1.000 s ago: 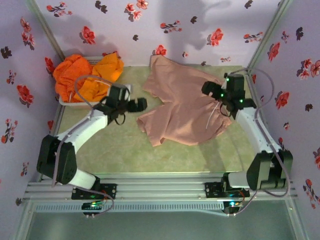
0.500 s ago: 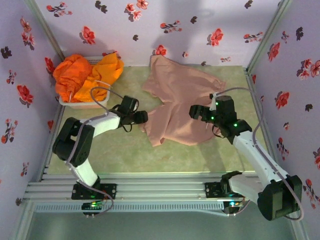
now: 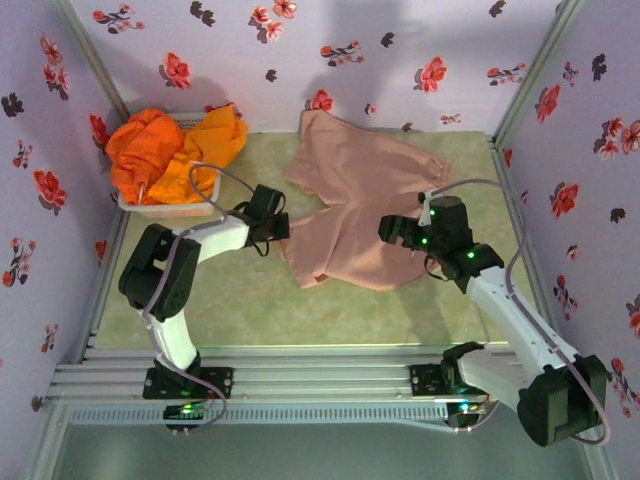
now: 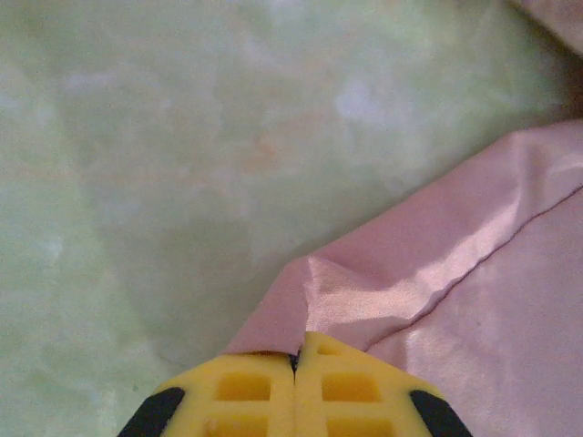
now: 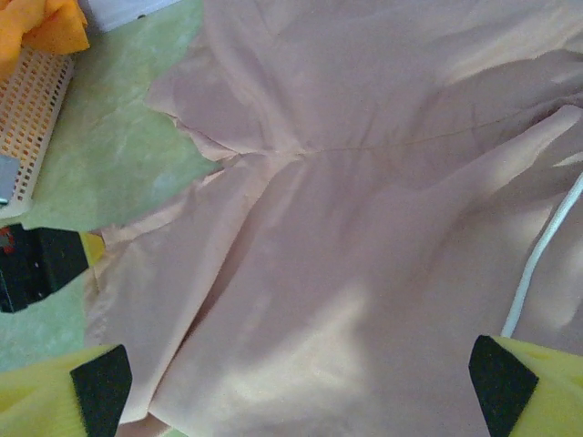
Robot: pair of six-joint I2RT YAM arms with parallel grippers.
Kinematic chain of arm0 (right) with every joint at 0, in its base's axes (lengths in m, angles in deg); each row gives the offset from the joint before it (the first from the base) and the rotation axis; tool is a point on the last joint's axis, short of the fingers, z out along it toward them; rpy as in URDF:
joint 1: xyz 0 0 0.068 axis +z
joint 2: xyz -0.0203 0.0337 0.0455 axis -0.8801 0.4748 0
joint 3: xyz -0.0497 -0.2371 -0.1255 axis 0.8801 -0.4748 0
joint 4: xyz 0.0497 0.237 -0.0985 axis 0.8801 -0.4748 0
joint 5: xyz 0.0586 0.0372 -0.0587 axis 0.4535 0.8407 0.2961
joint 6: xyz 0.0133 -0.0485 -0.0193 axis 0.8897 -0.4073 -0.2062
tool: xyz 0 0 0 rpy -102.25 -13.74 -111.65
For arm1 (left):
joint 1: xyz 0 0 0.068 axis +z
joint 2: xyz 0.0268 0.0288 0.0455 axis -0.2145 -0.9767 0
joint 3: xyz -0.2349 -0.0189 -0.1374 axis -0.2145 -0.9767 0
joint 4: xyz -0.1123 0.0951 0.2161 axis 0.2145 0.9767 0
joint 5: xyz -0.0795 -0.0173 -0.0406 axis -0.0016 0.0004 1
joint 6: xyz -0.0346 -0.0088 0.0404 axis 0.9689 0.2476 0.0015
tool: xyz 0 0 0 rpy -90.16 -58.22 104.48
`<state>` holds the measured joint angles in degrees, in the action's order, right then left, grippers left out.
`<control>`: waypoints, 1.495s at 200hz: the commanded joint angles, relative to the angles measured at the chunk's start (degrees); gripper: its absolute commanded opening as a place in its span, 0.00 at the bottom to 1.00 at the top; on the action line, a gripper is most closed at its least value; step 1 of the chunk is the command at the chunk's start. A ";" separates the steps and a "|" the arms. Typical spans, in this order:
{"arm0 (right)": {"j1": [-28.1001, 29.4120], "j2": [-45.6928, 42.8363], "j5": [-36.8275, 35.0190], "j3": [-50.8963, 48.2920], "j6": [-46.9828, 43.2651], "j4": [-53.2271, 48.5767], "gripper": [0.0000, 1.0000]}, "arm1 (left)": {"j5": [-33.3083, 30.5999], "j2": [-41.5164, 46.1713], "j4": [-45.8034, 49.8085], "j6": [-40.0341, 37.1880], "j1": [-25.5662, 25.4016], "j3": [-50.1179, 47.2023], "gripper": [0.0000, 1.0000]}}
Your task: Fold and stack the shorts
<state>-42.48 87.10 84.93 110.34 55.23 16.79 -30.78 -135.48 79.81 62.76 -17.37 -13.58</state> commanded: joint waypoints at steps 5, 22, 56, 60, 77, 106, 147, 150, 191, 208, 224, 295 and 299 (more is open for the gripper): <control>0.60 -1.76 -1.92 -1.08 -1.47 -1.13 0.97 | -4.53 4.95 4.44 -4.53 -0.30 7.53 0.00; 0.69 -2.19 -2.34 -1.33 -1.62 -1.78 0.97 | -5.37 5.94 7.78 -6.34 0.32 13.67 0.00; 0.87 -2.81 -3.65 -2.20 -1.78 -2.54 0.96 | -5.00 2.38 12.21 -8.18 3.17 27.58 0.00; 0.95 -2.80 -3.80 -2.35 -1.71 -2.40 0.96 | -4.89 1.52 12.45 -8.46 3.44 29.35 0.04; 1.03 -2.54 -3.97 -2.58 -1.60 -2.24 0.96 | -2.58 -3.18 14.10 -9.14 5.48 37.18 0.57; 1.54 -2.42 -4.49 -2.37 -1.60 -2.54 0.95 | 1.51 -5.23 19.98 -8.35 8.45 44.54 0.83; 2.40 -1.65 -2.81 -2.84 -2.98 -0.51 0.95 | 3.23 14.14 5.31 -2.46 8.40 13.45 0.92; 2.60 -1.41 -2.68 -2.86 -3.07 -0.42 0.96 | 3.53 15.25 4.82 -1.76 8.32 10.97 0.91; 5.28 2.00 -2.70 -0.72 -3.18 1.85 0.95 | 7.88 20.94 -2.35 4.28 5.73 -8.71 0.82; 6.44 2.84 -3.39 0.08 -3.09 1.88 0.95 | 8.88 17.62 -4.60 4.35 5.03 -10.60 0.77; 7.48 2.95 -3.92 0.45 -3.08 1.64 0.95 | 10.09 13.44 -6.17 2.90 5.05 -10.03 0.73; 8.55 0.35 -6.77 0.22 -4.28 -1.58 0.96 | 9.30 0.47 -6.50 1.54 4.97 -5.21 0.55; 8.51 0.37 -6.78 0.20 -4.25 -1.51 0.96 | 9.24 -0.01 -6.68 1.73 4.94 -4.94 0.52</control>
<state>-34.32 88.81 80.10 109.42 52.43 16.37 -21.53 -132.59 75.46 64.58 -12.37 -21.37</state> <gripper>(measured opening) 0.956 0.573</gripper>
